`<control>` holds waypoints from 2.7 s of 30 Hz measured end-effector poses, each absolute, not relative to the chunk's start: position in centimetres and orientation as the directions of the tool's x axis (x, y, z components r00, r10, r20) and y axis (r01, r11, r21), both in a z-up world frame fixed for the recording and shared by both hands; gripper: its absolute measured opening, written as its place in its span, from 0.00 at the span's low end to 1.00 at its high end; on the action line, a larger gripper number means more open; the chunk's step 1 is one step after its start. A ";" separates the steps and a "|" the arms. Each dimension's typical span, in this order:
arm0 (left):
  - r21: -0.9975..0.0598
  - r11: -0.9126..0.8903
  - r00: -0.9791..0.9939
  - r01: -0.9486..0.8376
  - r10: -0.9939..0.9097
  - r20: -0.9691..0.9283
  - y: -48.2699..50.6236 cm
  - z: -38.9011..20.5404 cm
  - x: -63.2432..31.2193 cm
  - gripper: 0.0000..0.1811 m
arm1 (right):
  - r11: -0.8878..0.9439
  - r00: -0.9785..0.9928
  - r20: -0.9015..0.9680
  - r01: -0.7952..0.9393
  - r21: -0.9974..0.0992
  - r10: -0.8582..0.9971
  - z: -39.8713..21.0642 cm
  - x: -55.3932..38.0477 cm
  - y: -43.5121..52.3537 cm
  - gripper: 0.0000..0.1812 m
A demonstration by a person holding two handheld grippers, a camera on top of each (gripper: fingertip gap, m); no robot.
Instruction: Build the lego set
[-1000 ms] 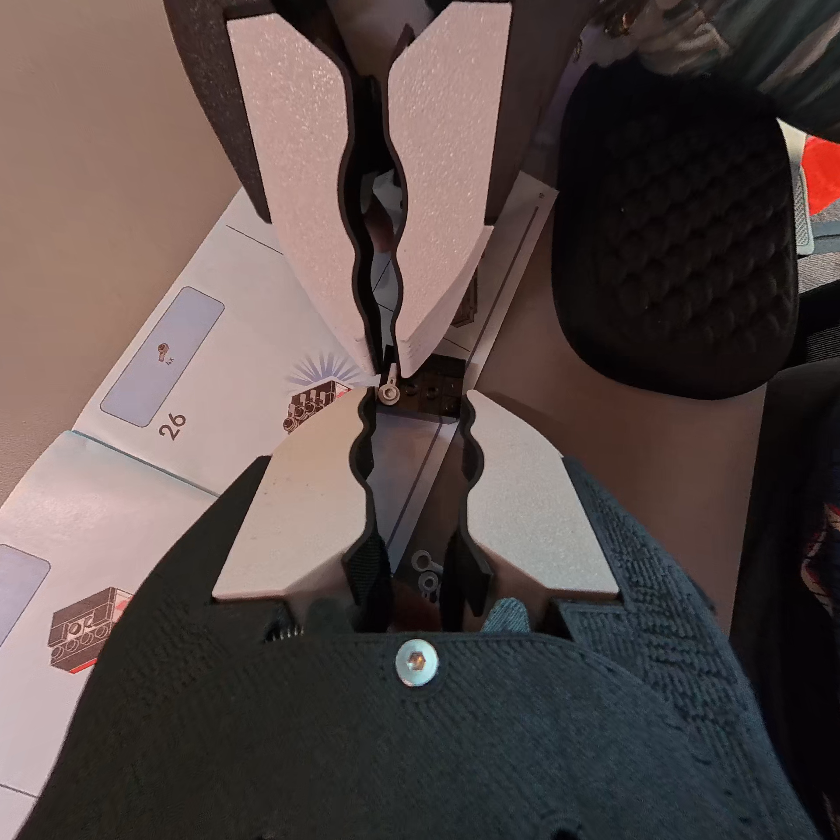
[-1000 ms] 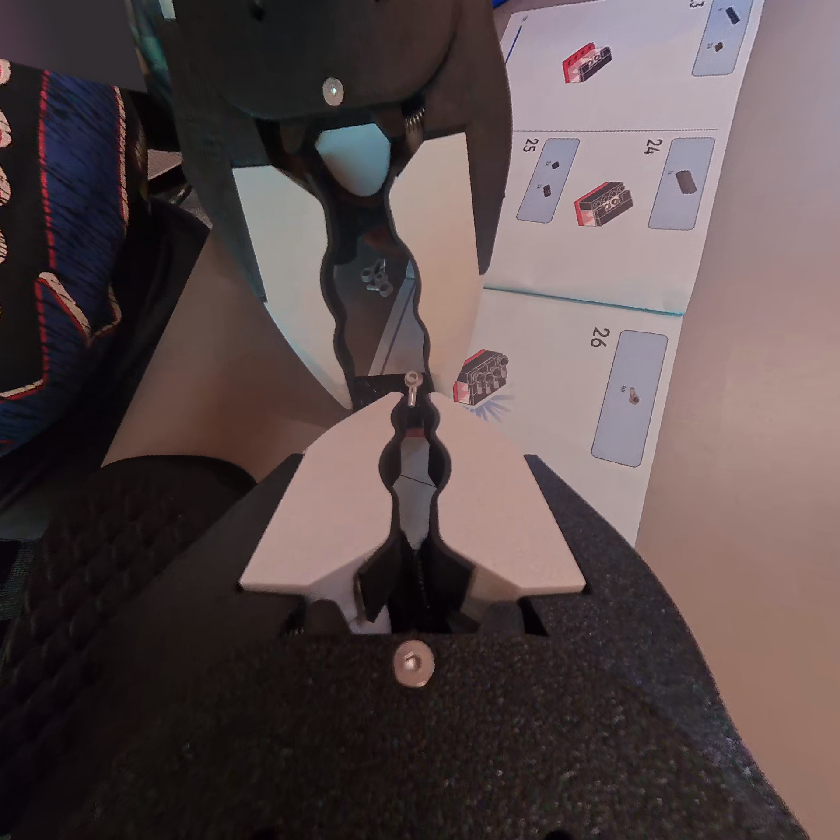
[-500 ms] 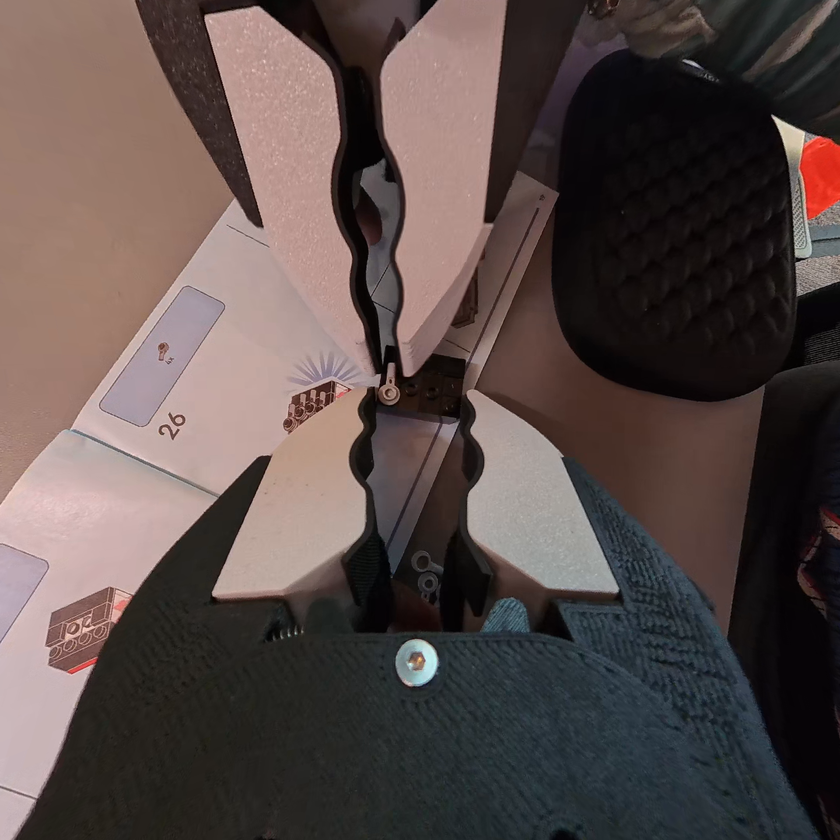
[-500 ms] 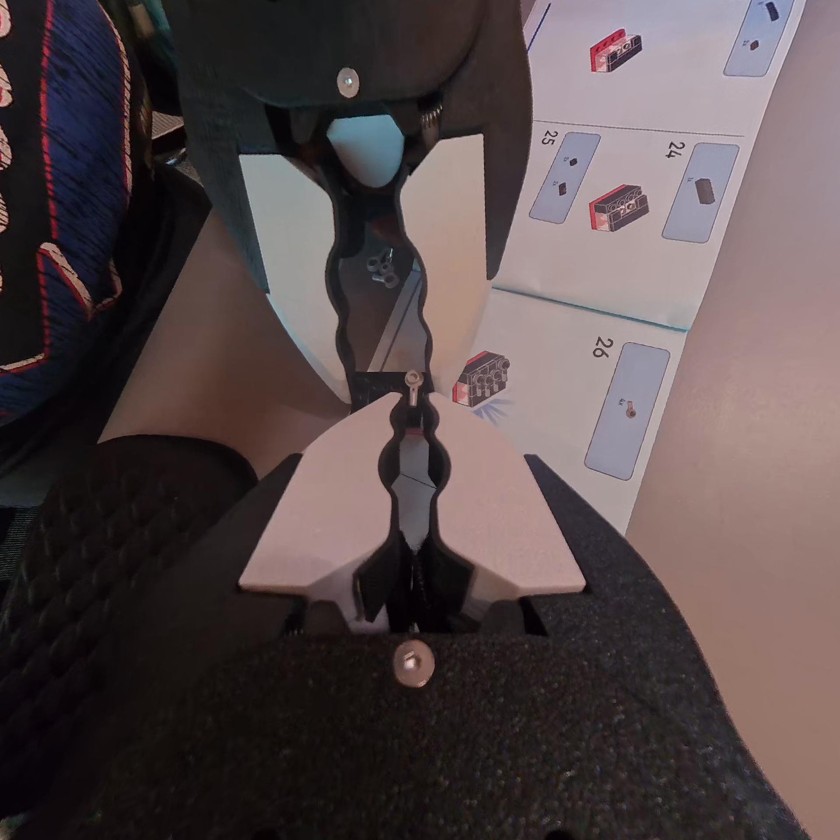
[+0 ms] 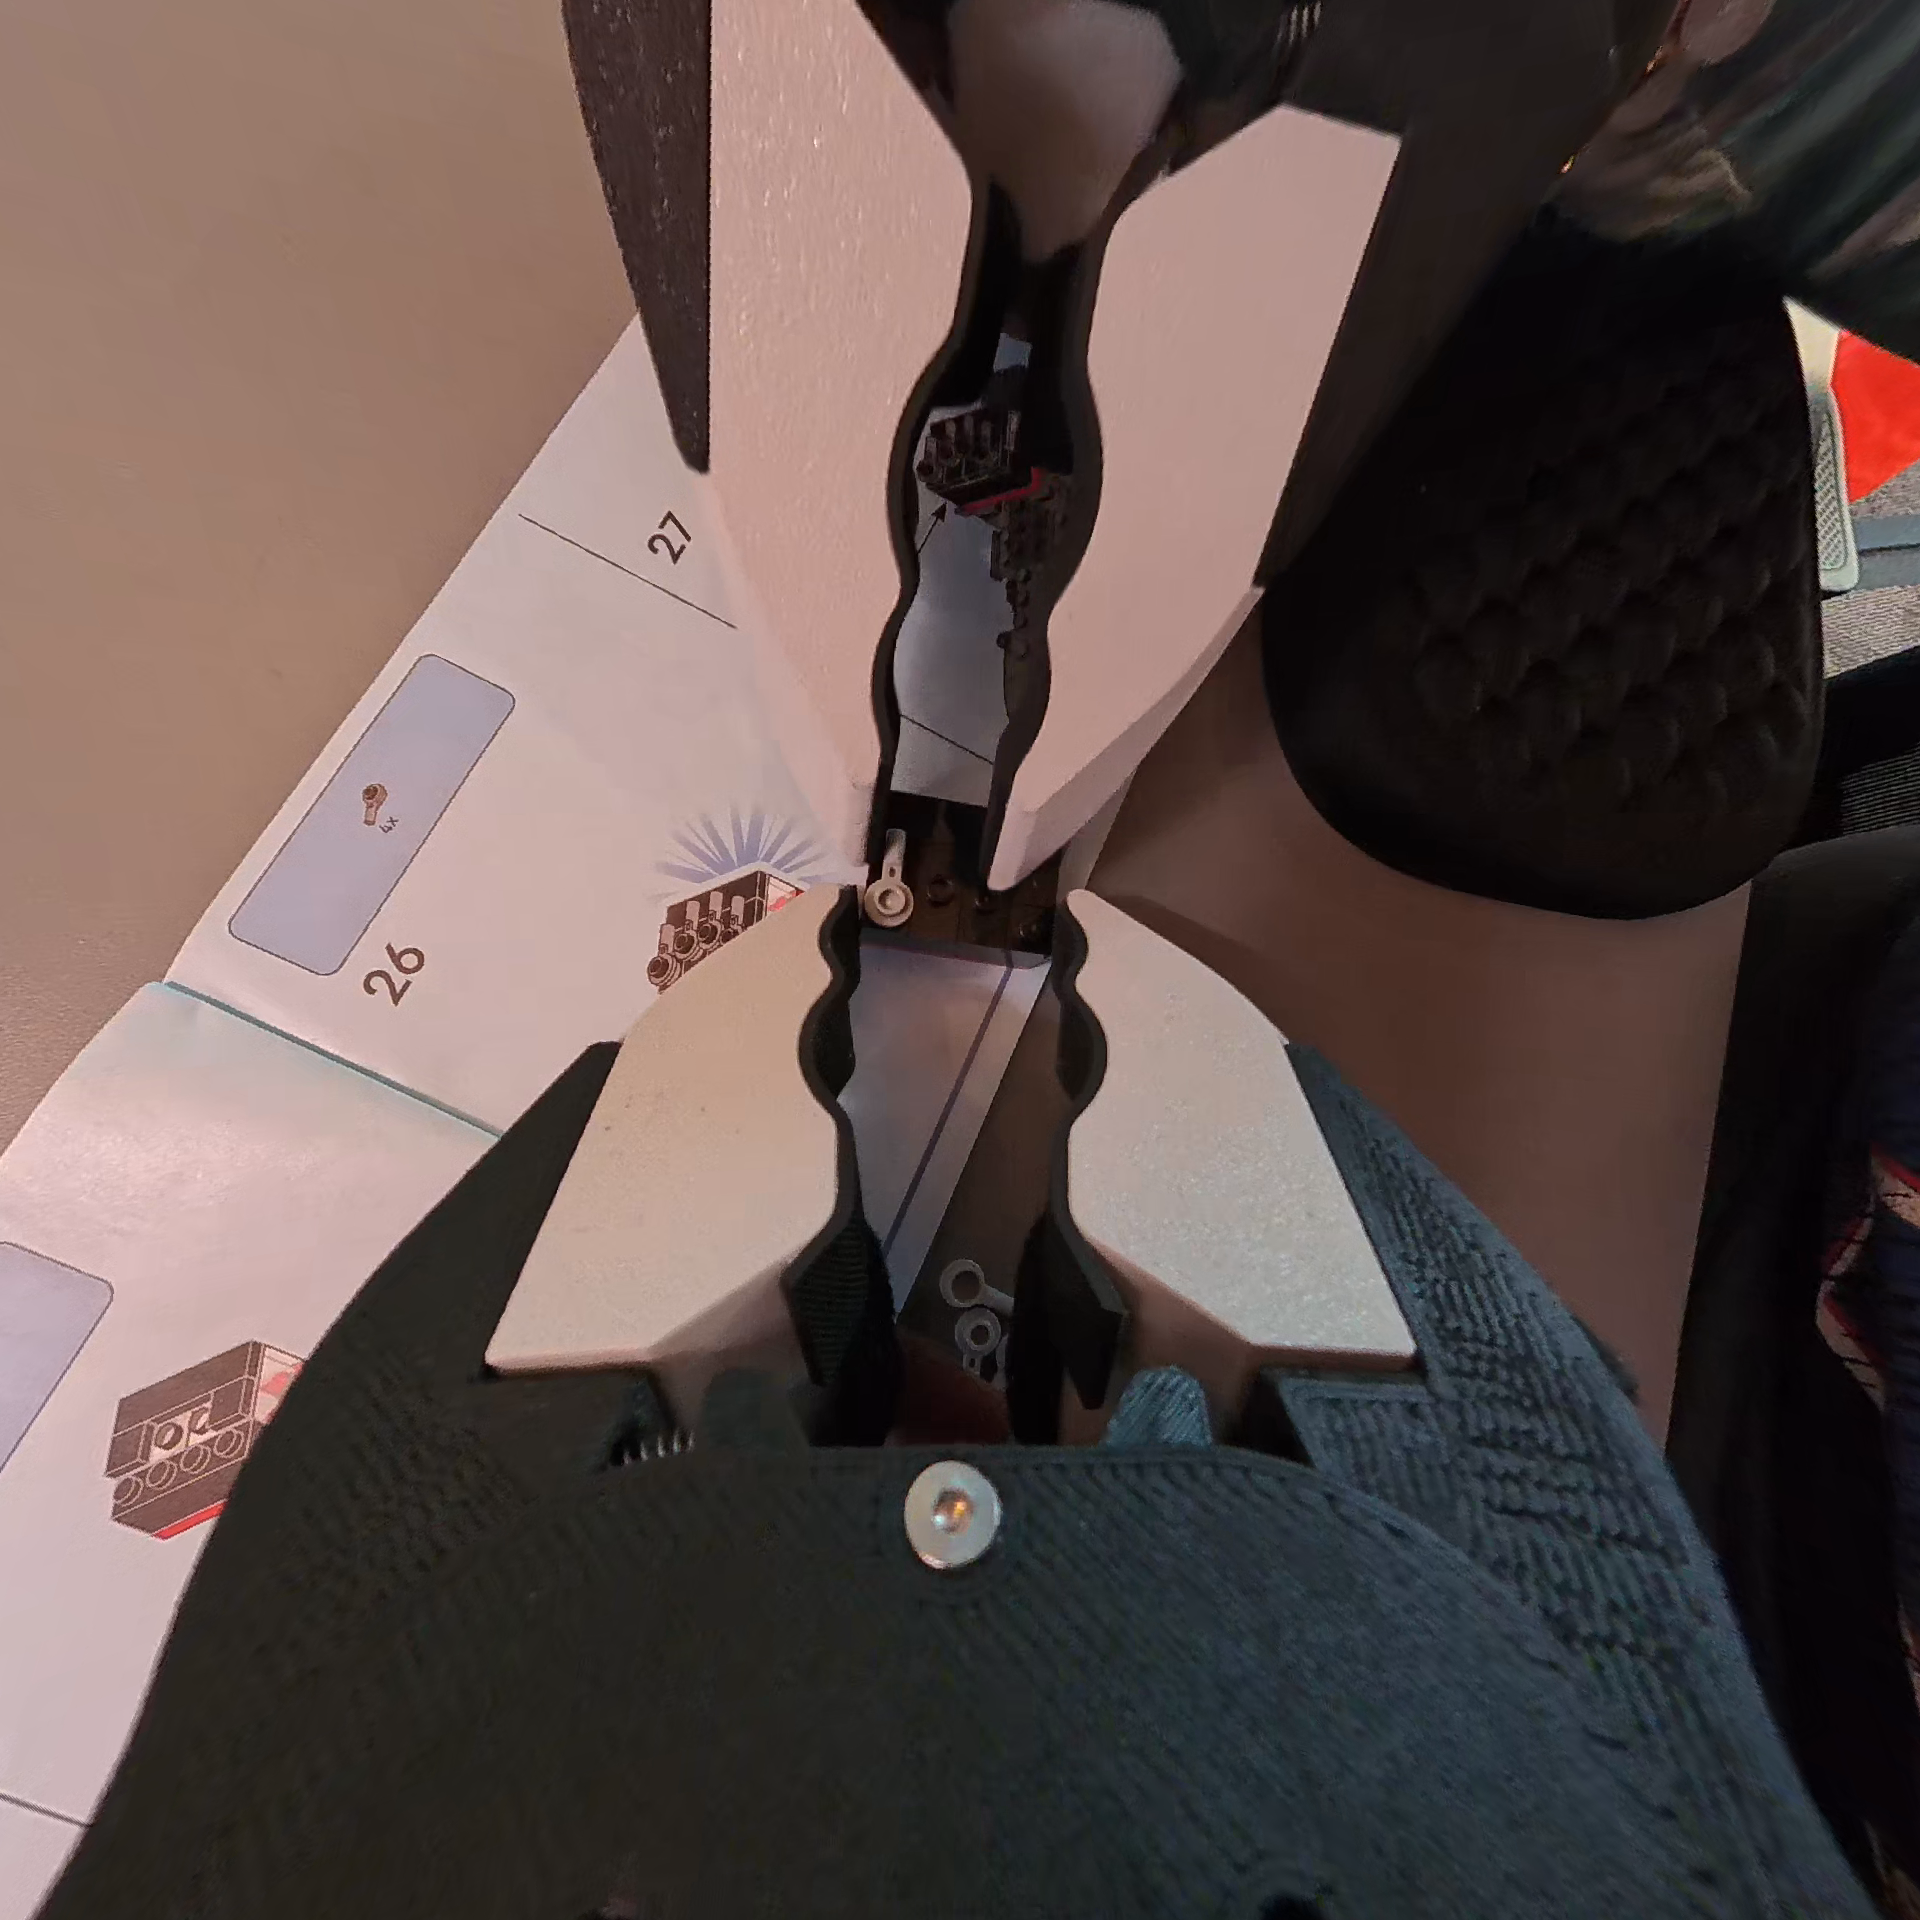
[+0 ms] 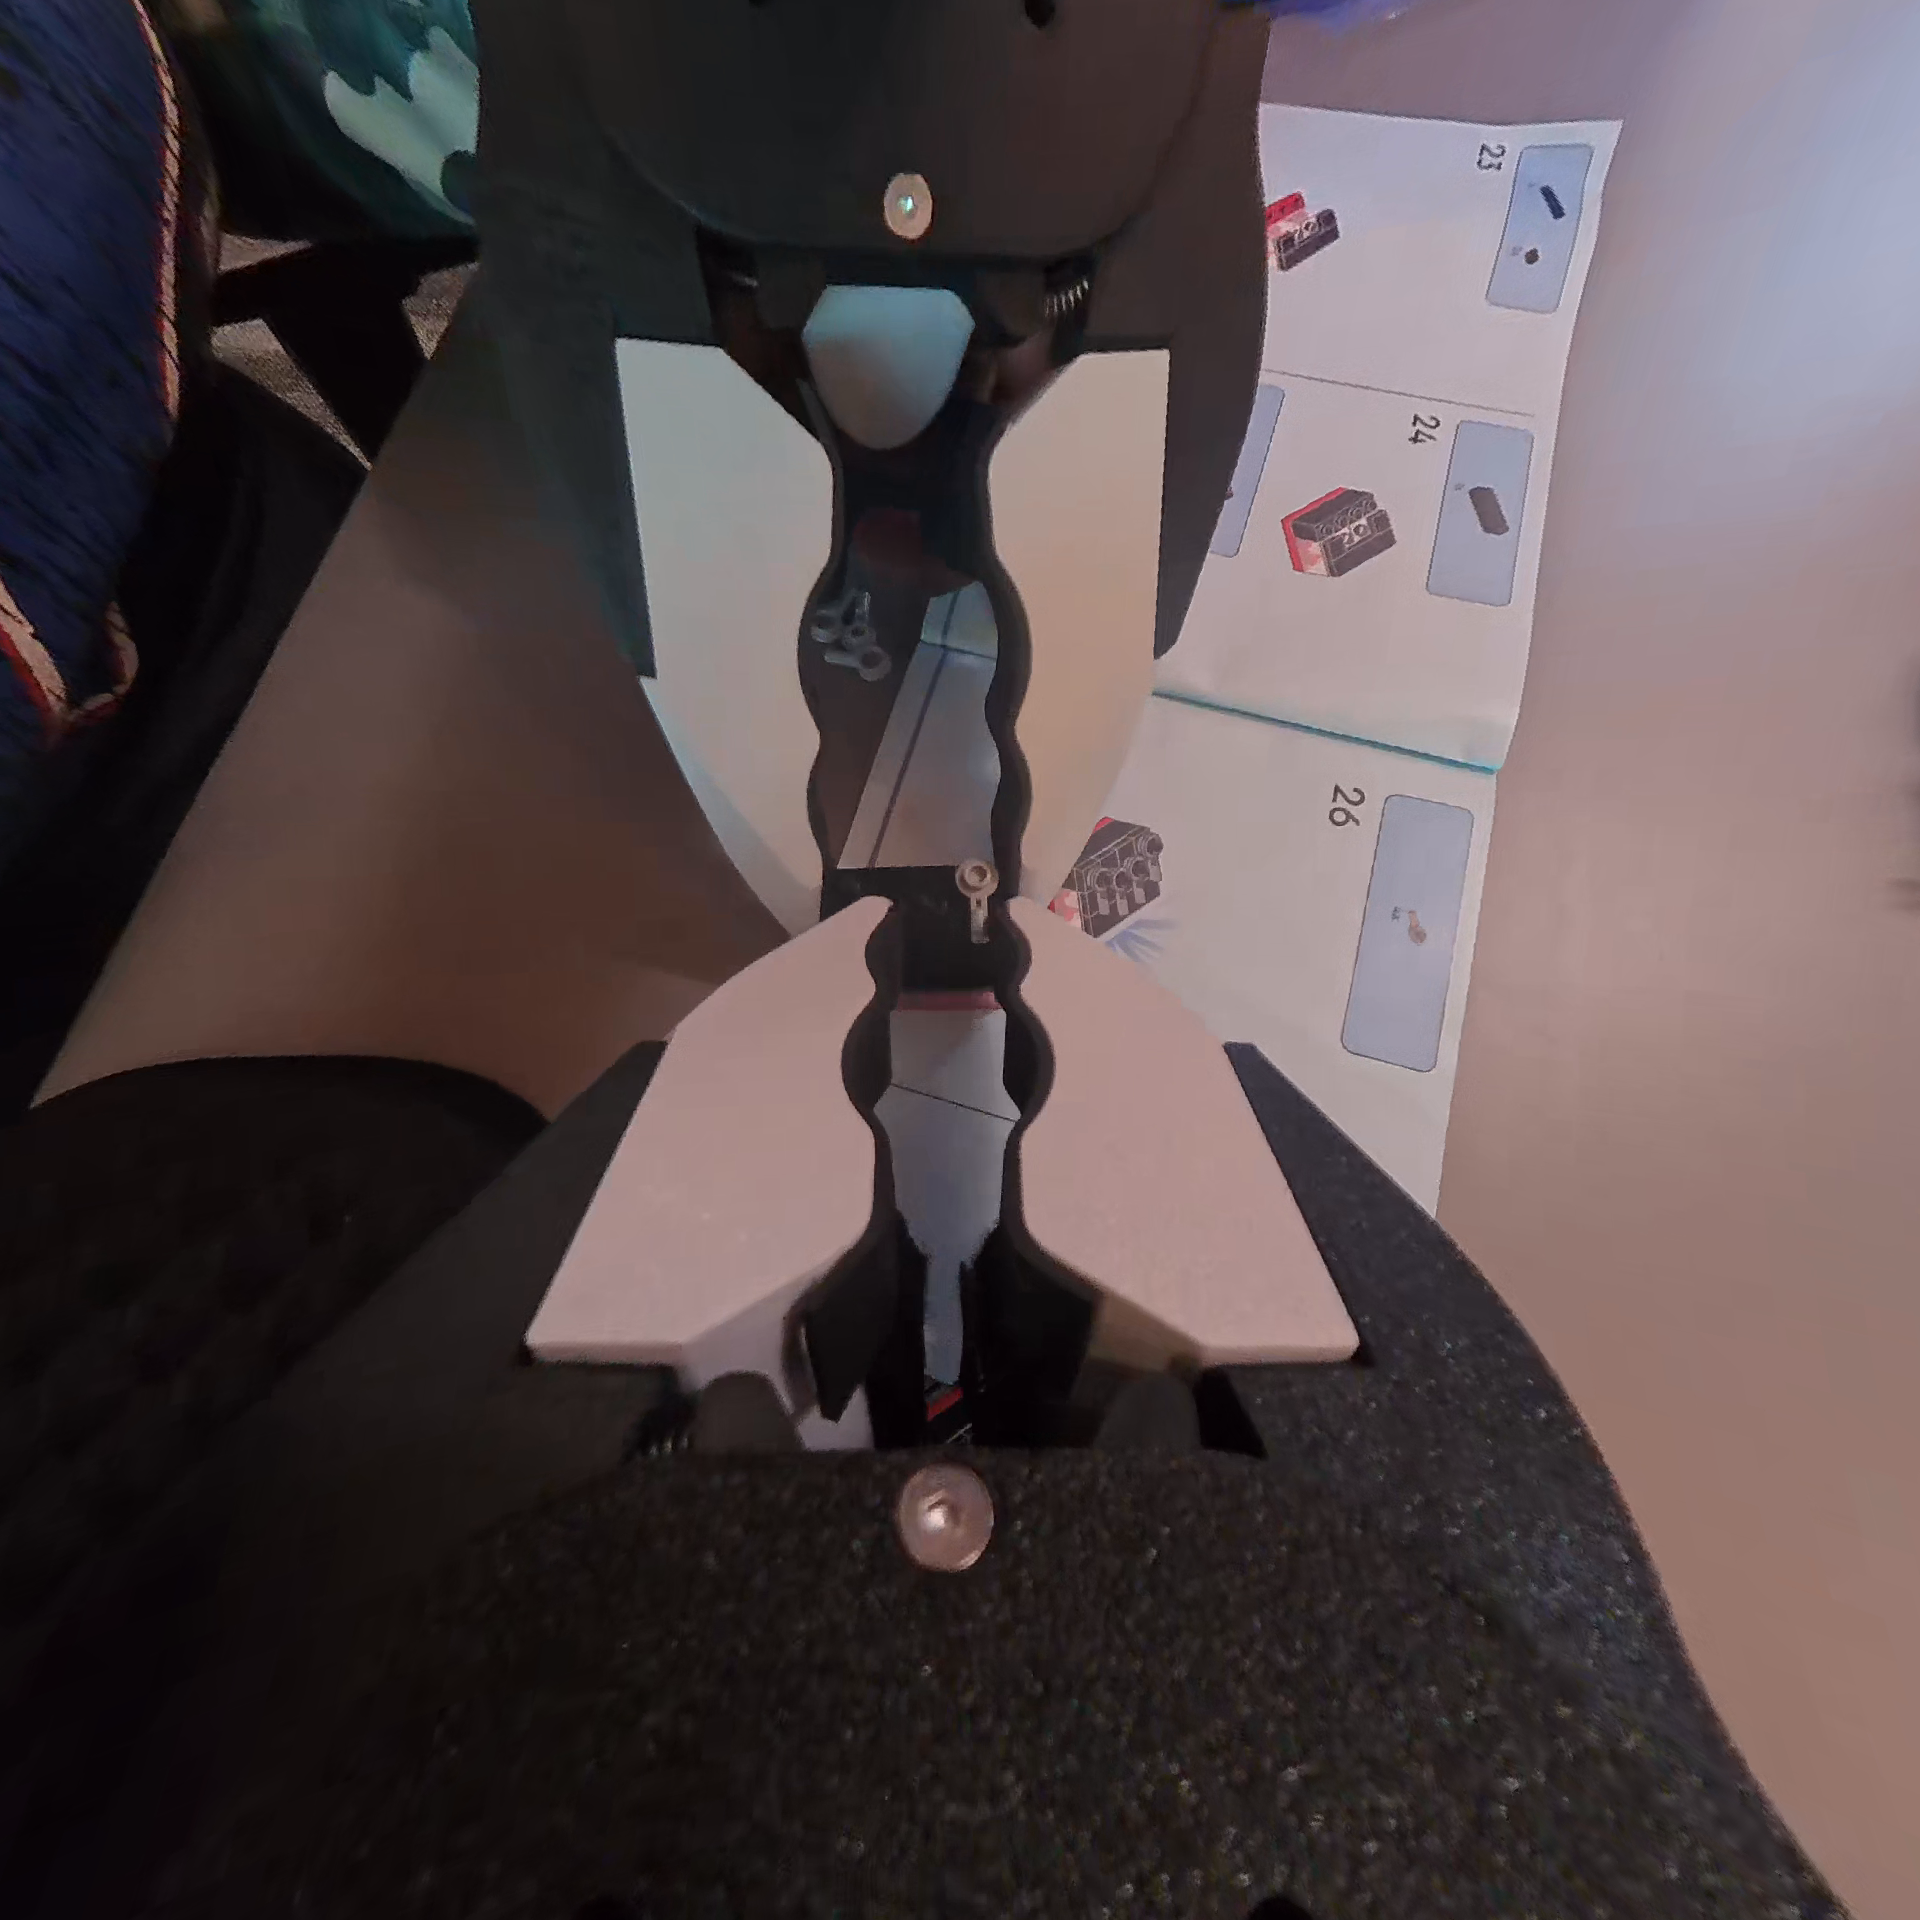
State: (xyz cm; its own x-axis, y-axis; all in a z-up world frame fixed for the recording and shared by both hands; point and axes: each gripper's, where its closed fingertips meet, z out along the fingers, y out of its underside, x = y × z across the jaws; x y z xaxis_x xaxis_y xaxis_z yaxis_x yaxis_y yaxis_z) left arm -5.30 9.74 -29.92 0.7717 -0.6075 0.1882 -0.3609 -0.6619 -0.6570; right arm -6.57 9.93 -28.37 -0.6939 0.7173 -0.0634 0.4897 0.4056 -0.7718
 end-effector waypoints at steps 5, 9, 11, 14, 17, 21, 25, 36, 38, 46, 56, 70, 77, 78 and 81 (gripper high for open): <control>-0.657 -0.663 0.773 -0.358 -0.606 0.191 9.7 -29.9 -5.3 0.19 | 0.409 -0.683 -0.048 0.491 -0.769 0.729 -28.4 -6.5 9.9 0.09; -0.657 -0.661 0.773 -0.362 -0.607 0.185 9.7 -29.9 -5.3 0.20 | 0.394 -0.666 -0.044 0.492 -0.776 0.745 -28.4 -6.5 9.9 0.09; -0.657 -0.662 0.773 -0.361 -0.606 0.186 9.7 -29.9 -5.3 0.19 | 0.389 -0.660 -0.043 0.493 -0.778 0.750 -28.4 -6.5 10.0 0.09; -0.657 -0.662 0.773 -0.361 -0.606 0.186 9.7 -29.9 -5.3 0.20 | 0.391 -0.654 -0.035 0.493 -0.777 0.756 -28.4 -6.5 10.0 0.08; -0.657 -0.662 0.773 -0.361 -0.606 0.186 9.7 -29.9 -5.3 0.19 | 0.389 -0.648 -0.030 0.493 -0.779 0.761 -28.4 -6.6 10.0 0.08; -0.657 -0.663 0.773 -0.359 -0.605 0.189 9.7 -29.9 -5.3 0.20 | 0.382 -0.638 -0.023 0.490 -0.784 0.770 -28.4 -6.6 10.1 0.07; -0.658 -0.665 0.774 -0.354 -0.603 0.194 9.7 -29.9 -5.3 0.20 | 0.387 -0.625 0.000 0.485 -0.784 0.781 -28.4 -6.7 10.1 0.06; -0.658 -0.665 0.775 -0.353 -0.602 0.192 9.6 -29.9 -5.2 0.20 | 0.373 -0.595 0.012 0.488 -0.789 0.803 -28.4 -6.7 10.2 0.05; -0.658 -0.665 0.775 -0.354 -0.602 0.192 9.6 -29.9 -5.2 0.20 | 0.370 -0.590 0.013 0.488 -0.790 0.807 -28.3 -6.6 10.1 0.05; -0.658 -0.666 0.774 -0.351 -0.602 0.196 9.6 -29.9 -5.2 0.20 | 0.357 -0.603 -0.007 0.482 -0.800 0.798 -28.2 -6.7 10.3 0.04; -0.659 -0.666 0.773 -0.350 -0.603 0.199 9.6 -29.9 -5.2 0.20 | 0.313 -0.657 -0.141 0.523 -0.793 0.741 -28.4 -6.7 10.6 0.03; -0.659 -0.665 0.772 -0.351 -0.604 0.198 9.6 -29.9 -5.2 0.20 | 0.319 -0.692 -0.168 0.517 -0.795 0.702 -28.4 -6.7 10.5 0.03; -0.659 -0.664 0.772 -0.353 -0.605 0.195 9.7 -29.9 -5.2 0.20 | 0.326 -0.702 -0.172 0.515 -0.793 0.691 -28.4 -6.7 10.5 0.03; -0.659 -0.664 0.772 -0.354 -0.605 0.194 9.7 -29.9 -5.2 0.20 | 0.328 -0.704 -0.171 0.514 -0.793 0.689 -28.4 -6.7 10.5 0.03; -0.659 -0.663 0.772 -0.354 -0.605 0.194 9.7 -29.9 -5.3 0.20 | 0.329 -0.707 -0.172 0.513 -0.793 0.686 -28.4 -6.7 10.5 0.03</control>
